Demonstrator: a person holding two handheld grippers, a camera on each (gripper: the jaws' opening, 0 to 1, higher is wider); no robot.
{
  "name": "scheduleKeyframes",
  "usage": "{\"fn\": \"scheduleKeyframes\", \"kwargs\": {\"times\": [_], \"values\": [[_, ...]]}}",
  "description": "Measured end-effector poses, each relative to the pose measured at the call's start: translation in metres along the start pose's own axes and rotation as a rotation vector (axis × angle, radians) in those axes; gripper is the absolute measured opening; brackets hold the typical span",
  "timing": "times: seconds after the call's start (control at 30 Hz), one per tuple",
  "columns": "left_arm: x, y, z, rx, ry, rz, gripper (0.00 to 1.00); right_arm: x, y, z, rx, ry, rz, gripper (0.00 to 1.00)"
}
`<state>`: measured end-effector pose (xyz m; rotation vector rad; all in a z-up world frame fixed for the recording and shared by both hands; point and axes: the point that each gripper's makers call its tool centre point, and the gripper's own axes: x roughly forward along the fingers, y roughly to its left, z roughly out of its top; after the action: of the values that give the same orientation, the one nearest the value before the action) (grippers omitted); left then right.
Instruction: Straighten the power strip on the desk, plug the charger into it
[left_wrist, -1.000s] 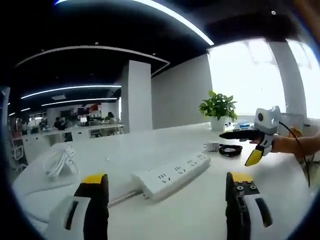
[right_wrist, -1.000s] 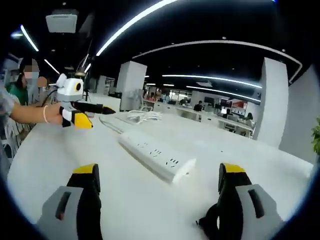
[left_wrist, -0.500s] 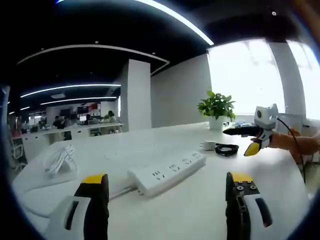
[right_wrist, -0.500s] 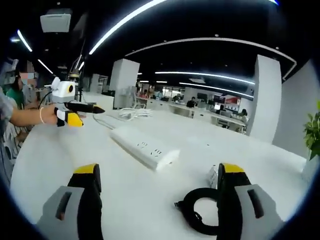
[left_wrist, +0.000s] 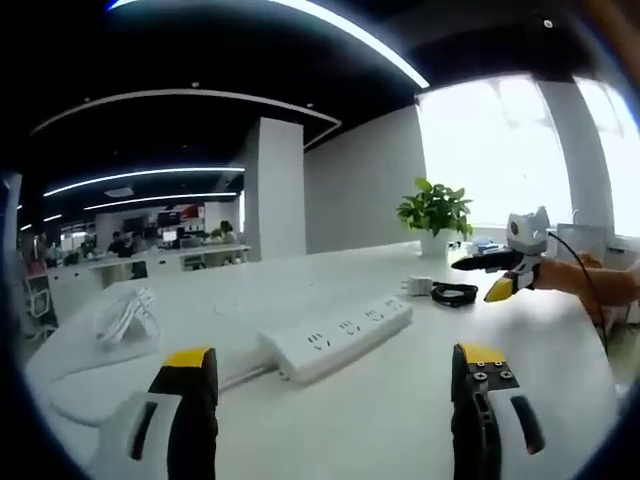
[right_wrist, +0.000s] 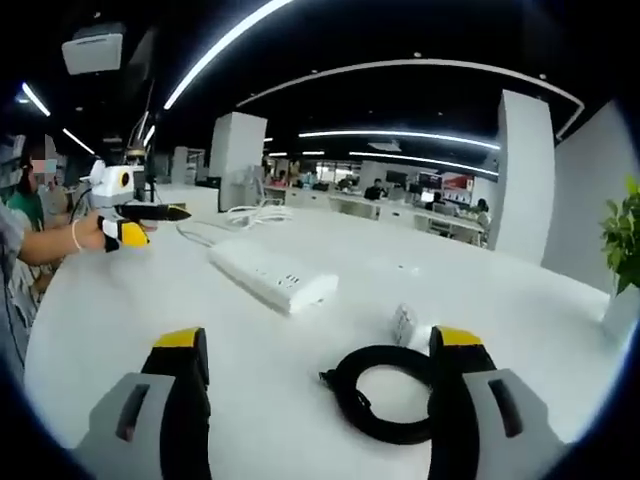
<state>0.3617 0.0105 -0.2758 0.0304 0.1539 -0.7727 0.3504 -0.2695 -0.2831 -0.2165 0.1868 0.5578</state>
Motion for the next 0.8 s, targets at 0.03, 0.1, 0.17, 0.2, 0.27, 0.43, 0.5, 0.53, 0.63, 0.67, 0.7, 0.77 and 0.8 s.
{"fn": "scheduleKeyframes", "kwargs": {"times": [0.03,0.1,0.17,0.2,0.27,0.43,0.5,0.53,0.63,0.67,0.7,0.77,0.8], "values": [[-0.001,-0.001,0.000,0.001,0.000,-0.001,0.99,-0.001,-0.001,-0.001,0.003,0.002,0.003,0.90],[-0.002,-0.001,-0.001,0.007,0.005,-0.001,0.99,-0.002,-0.002,-0.002,0.011,0.007,0.004,0.89],[-0.002,-0.002,-0.001,0.011,0.008,0.003,0.99,-0.003,-0.003,-0.003,0.010,0.016,0.008,0.87],[-0.002,-0.002,-0.001,0.012,0.007,0.003,0.98,-0.003,-0.004,-0.005,0.012,0.023,0.008,0.85],[-0.003,-0.003,0.000,0.008,0.002,0.001,0.98,-0.003,-0.004,-0.007,0.026,0.036,0.020,0.80],[-0.003,-0.007,-0.001,0.003,0.002,-0.009,0.99,-0.005,-0.012,-0.008,0.060,0.041,0.007,0.70],[-0.003,-0.007,-0.001,0.004,0.003,-0.008,0.98,-0.005,-0.014,-0.009,0.065,0.047,0.006,0.66],[-0.004,-0.007,-0.001,0.003,0.004,-0.008,0.98,-0.005,-0.013,-0.010,0.076,0.052,0.013,0.64],[-0.004,-0.010,-0.001,-0.014,-0.006,-0.018,0.99,-0.004,-0.013,-0.014,0.094,0.063,0.020,0.62],[-0.004,-0.011,-0.001,-0.022,-0.008,-0.022,0.99,-0.004,-0.014,-0.015,0.089,0.072,0.022,0.61],[-0.003,-0.012,-0.002,-0.025,-0.005,-0.024,0.99,-0.005,-0.015,-0.017,0.085,0.081,0.021,0.60],[-0.003,-0.012,-0.003,-0.027,-0.003,-0.024,0.99,-0.005,-0.015,-0.018,0.082,0.089,0.020,0.59],[-0.003,-0.012,-0.003,-0.024,-0.003,-0.022,0.98,-0.005,-0.015,-0.019,0.082,0.096,0.023,0.59]]}}
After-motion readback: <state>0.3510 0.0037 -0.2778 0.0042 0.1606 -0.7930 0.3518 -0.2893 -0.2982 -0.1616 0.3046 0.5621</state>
